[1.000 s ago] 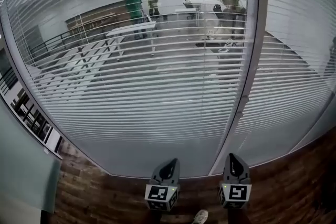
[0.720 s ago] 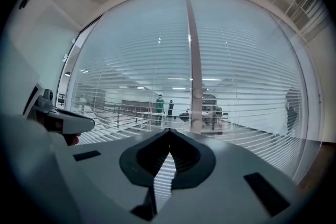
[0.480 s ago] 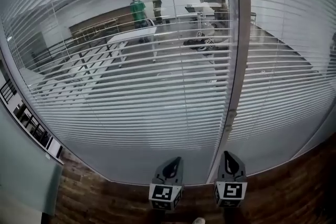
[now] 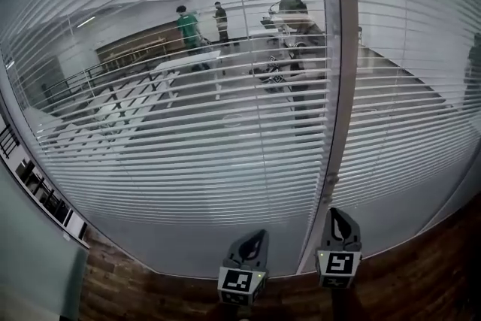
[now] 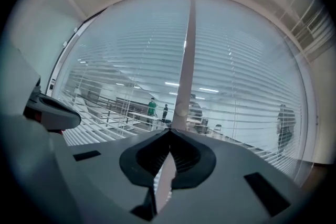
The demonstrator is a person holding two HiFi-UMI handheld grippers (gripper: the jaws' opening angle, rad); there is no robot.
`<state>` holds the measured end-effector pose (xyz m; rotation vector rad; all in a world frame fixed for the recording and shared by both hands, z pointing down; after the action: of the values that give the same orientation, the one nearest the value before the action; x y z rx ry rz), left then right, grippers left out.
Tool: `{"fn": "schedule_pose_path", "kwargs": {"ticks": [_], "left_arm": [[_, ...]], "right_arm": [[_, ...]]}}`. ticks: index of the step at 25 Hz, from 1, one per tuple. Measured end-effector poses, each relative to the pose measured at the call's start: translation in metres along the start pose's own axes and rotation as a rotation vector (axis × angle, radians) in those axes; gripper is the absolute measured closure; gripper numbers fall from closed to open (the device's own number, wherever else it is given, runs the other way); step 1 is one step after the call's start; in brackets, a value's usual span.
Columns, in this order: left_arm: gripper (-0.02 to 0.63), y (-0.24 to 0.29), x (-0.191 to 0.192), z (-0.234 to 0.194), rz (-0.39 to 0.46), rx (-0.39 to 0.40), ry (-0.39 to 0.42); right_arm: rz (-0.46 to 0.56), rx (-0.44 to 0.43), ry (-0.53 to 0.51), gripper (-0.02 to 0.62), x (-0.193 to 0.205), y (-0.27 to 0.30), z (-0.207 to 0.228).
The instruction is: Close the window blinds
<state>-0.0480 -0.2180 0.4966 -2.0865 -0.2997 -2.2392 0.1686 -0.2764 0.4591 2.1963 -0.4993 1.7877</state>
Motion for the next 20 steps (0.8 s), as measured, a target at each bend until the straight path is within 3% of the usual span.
{"fn": "schedule_pose_path", "kwargs": {"ticks": [4, 5, 6, 7, 20], "left_arm": [[0.607, -0.001, -0.001, -0.005, 0.026, 0.015, -0.037], [0.607, -0.001, 0.000, -0.007, 0.019, 0.019, -0.032], [0.607, 0.000, 0.002, -0.009, 0.005, 0.021, -0.020], [0.607, 0.001, 0.004, -0.011, -0.006, 0.022, -0.008], [0.607, -0.001, 0.007, -0.020, 0.006, 0.042, -0.023]], "right_arm": [[0.009, 0.036, -0.071, 0.599, -0.003, 0.008, 0.008], [0.011, 0.031, -0.091, 0.581, -0.003, 0.011, 0.009], [0.010, 0.024, -0.111, 0.514, -0.005, 0.013, 0.011], [0.006, 0.018, -0.138, 0.507, -0.006, 0.016, 0.012], [-0.116, -0.010, -0.592, 0.434, -0.026, 0.043, 0.015]]}}
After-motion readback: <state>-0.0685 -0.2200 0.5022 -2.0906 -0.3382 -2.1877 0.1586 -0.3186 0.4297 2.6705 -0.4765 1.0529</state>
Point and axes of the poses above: the fingertips, and each gripper's own axes: y forward along the fingers, z to its right, x out of its underside, the point moved 9 cm from there along -y, backward along the fingers, and after that the axes turned 7 degrees about -x, right-handed, at the moved point
